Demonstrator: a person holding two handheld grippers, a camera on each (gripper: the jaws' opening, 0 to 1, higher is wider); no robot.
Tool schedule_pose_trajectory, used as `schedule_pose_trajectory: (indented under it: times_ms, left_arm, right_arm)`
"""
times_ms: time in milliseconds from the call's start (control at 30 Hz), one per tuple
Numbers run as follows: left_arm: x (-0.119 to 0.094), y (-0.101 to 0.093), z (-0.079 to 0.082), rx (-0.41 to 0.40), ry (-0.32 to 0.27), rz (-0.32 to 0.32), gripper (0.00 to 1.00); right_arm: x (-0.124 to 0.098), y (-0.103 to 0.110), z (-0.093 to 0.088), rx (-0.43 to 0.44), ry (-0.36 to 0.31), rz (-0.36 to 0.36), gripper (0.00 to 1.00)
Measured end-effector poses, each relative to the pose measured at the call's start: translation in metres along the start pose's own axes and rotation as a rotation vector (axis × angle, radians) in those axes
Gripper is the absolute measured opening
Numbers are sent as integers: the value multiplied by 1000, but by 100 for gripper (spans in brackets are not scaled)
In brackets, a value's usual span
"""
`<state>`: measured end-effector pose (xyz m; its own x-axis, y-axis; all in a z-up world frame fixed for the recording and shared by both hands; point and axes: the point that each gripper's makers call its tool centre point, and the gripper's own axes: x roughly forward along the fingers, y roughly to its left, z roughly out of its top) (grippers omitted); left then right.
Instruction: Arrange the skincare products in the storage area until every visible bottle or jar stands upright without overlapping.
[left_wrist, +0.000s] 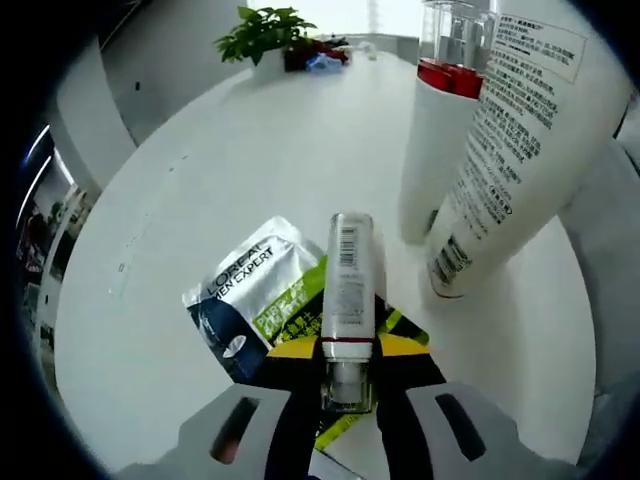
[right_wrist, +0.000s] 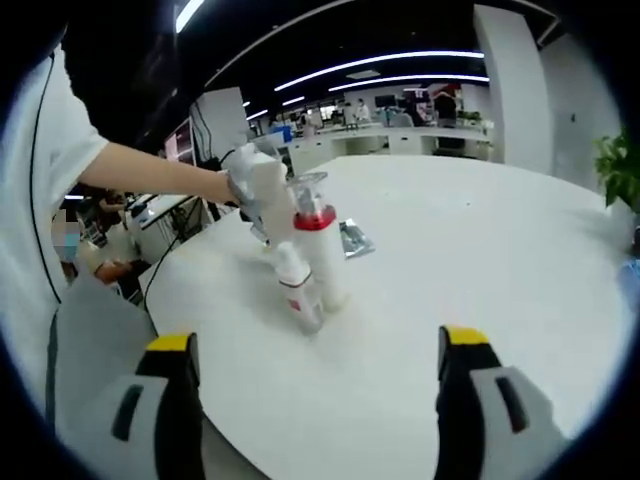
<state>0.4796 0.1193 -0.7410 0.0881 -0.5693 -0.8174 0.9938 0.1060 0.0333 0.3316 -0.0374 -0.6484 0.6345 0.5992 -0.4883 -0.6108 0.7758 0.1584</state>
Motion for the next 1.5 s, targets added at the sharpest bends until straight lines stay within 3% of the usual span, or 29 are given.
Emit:
schedule_pose_trajectory:
  times_ms: [800, 1500]
  left_arm:
    - [-19, 1, -1, -64, -11, 22, 16]
    - [-51, -8, -19, -101, 5, 74, 16]
  right_arm:
    - [0, 3, 7, -13, -13, 2, 100]
    - [-5, 13, 17, -43, -29, 18, 100]
